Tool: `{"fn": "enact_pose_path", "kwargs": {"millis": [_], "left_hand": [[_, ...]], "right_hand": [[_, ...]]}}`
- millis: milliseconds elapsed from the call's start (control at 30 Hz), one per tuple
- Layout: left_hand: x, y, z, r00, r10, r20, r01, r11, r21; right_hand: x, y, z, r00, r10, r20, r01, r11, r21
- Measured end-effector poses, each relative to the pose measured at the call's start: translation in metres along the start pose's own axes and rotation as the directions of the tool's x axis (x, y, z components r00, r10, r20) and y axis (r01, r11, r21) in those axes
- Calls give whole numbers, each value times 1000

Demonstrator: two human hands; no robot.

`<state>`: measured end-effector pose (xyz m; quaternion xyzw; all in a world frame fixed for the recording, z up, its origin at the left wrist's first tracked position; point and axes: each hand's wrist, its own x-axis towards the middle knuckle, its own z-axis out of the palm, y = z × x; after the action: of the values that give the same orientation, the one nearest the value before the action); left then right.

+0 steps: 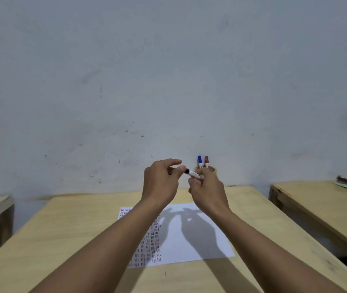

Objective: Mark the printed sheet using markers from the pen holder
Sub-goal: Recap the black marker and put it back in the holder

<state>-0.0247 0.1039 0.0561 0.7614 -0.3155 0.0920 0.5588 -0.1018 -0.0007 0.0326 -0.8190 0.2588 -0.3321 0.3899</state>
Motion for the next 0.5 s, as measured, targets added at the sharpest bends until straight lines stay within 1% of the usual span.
{"fn": "enact_pose_path", "kwargs": {"millis": [67,133,167,267,400,500], "left_hand": [[8,-2,13,999,-42,-1,41,997,-60],[16,-10,29,993,-119,17,121,985,-125],[21,-17,38,987,-157,42,161,978,-131],[33,-37,64,966,-220,136,226,974,-26],[49,-53,100,943,-235,235,225,972,69],[58,-63,123,923,-252,291,232,967,105]], "right_hand": [[19,7,-9,1000,15,-23,-16,1000,-6],[40,11,-18,998,26,-55,-24,999,32],[51,12,-23,997,18,-74,-14,999,50],[87,15,-38,993,-20,-118,28,997,68],[131,24,-47,990,-19,-141,30,997,71],[150,36,-42,993,-8,-114,13,999,44]]}}
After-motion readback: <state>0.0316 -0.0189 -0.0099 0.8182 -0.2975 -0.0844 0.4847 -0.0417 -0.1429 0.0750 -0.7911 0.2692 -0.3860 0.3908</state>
